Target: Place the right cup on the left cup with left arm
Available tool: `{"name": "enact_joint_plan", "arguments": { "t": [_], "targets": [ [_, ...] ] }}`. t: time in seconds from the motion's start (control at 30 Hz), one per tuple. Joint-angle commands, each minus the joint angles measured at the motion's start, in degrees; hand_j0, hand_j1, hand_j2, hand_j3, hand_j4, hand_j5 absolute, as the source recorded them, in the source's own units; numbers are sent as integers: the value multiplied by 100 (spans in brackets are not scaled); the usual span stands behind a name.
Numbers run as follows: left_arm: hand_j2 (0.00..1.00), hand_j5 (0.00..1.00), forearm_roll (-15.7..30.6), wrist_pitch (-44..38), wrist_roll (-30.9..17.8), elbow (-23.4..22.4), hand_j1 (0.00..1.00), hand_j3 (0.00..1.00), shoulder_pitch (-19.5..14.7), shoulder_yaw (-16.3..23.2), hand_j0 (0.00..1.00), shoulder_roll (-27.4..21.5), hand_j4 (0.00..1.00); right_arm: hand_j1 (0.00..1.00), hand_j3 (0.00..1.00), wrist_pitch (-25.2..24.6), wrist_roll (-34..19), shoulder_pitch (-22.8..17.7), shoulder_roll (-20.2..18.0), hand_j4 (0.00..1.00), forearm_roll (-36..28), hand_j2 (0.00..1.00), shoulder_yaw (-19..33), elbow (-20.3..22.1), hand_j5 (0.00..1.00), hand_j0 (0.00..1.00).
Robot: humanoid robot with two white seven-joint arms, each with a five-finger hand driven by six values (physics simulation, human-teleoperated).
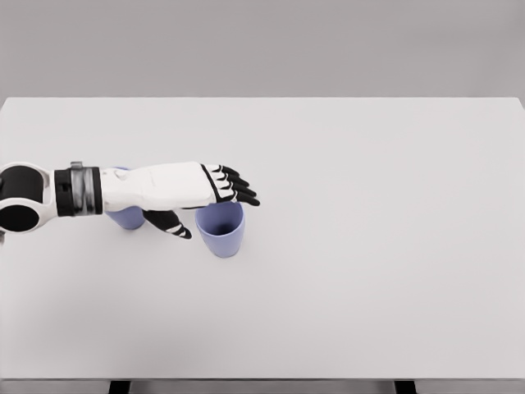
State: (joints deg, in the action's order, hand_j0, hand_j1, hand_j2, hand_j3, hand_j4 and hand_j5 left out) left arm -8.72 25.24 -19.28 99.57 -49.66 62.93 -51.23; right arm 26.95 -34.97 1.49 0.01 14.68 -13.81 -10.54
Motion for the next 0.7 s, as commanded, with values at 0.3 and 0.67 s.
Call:
{"name": "enact_joint_plan", "arguments": {
  "t": [0.3, 0.67],
  "targets": [
    [100, 100, -306, -11, 3, -96, 100, 100, 53, -18, 100, 130, 100, 100, 100, 12, -3, 0, -1, 100, 9, 100, 1, -1, 100, 100],
    [100, 100, -315, -11, 3, -148, 100, 100, 79, -9, 100, 130, 100, 100, 100, 4, -3, 0, -1, 100, 9, 100, 1, -1, 100, 100]
  ]
}}
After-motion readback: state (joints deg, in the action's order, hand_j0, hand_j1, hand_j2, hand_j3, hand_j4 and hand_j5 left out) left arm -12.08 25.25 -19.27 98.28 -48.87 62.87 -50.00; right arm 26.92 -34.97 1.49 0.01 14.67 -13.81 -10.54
